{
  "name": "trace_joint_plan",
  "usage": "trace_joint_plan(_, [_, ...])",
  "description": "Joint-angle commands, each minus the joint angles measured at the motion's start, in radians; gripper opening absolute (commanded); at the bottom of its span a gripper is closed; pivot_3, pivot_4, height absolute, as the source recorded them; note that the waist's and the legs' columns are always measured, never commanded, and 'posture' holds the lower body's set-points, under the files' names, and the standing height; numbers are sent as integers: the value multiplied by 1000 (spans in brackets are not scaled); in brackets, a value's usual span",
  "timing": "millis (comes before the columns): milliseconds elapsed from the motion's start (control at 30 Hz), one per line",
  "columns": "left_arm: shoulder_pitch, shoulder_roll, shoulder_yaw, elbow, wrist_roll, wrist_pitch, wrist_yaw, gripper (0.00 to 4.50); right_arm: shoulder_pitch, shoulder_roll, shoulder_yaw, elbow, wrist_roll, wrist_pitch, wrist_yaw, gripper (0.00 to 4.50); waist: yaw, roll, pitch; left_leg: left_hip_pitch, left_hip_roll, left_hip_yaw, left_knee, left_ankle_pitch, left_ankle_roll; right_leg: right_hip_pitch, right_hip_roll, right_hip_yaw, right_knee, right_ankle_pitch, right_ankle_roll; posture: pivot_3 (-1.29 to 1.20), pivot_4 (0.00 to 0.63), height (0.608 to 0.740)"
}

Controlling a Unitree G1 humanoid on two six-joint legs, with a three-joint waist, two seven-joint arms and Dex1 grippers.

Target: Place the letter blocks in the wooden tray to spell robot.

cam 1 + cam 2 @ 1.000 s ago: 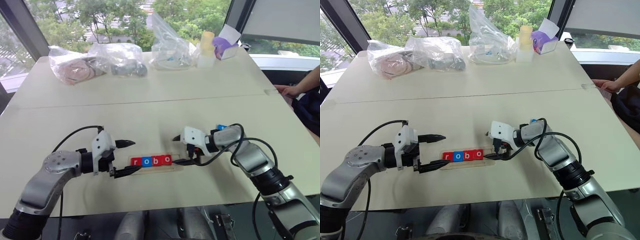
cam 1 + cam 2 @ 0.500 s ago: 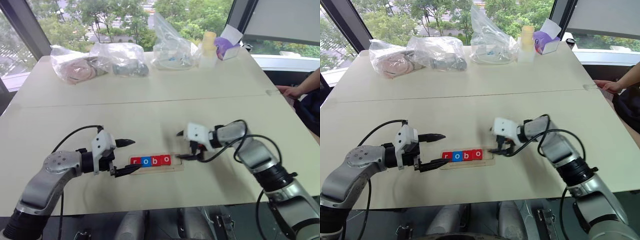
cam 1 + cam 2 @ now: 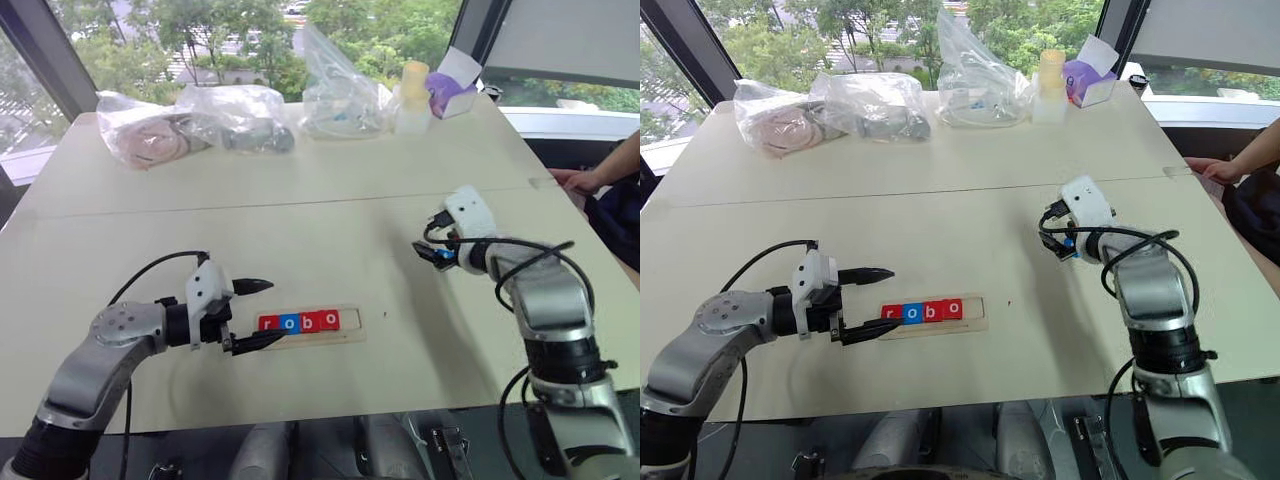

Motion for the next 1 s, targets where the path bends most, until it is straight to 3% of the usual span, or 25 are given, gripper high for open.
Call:
trace_joint_plan(33, [-17,-8,-4,0,-1,-23,-9,4500,-10,74,-69,-85,-22,137,-118,4408,0,0,0,0,0,0,0,0,0,0,0,0,0,0,0,0,150,740])
trace_joint_plan(233, [-24,-5,-8,9,3,-29,-17,4500,-6,172,-106,-87,-31,218,-243,4408,-2,0,0,0,0,0,0,0,0,0,2,0,0,0,0,0,150,740])
trace_joint_plan(600, [-27,-14,-11,7,8,-31,1,4500,-86,283,-212,19,11,241,-332,4408,-6,1,0,0,0,1,0,0,0,0,2,0,1,0,0,0,150,740])
trace_joint_plan(700, [-26,-17,-11,5,9,-30,8,4500,-100,309,-217,45,13,231,-357,3093,-7,1,-1,1,0,1,0,0,0,0,2,0,1,0,0,0,150,740])
trace_joint_plan(733, [-26,-19,-11,4,10,-30,11,4500,-105,322,-225,53,14,228,-367,2429,-7,1,-1,1,0,1,0,0,0,0,2,0,1,0,0,0,150,740])
trace_joint_plan(833, [-22,-24,-11,1,11,-31,19,4500,-111,340,-237,65,18,231,-383,1200,-9,1,-1,1,0,1,0,0,0,0,3,0,1,0,0,0,150,740])
trace_joint_plan(1000, [-15,-26,-13,-5,10,-30,24,4500,-52,298,-176,-71,92,357,-310,1175,-9,1,-1,1,0,1,0,0,0,0,3,0,1,1,0,0,150,740])
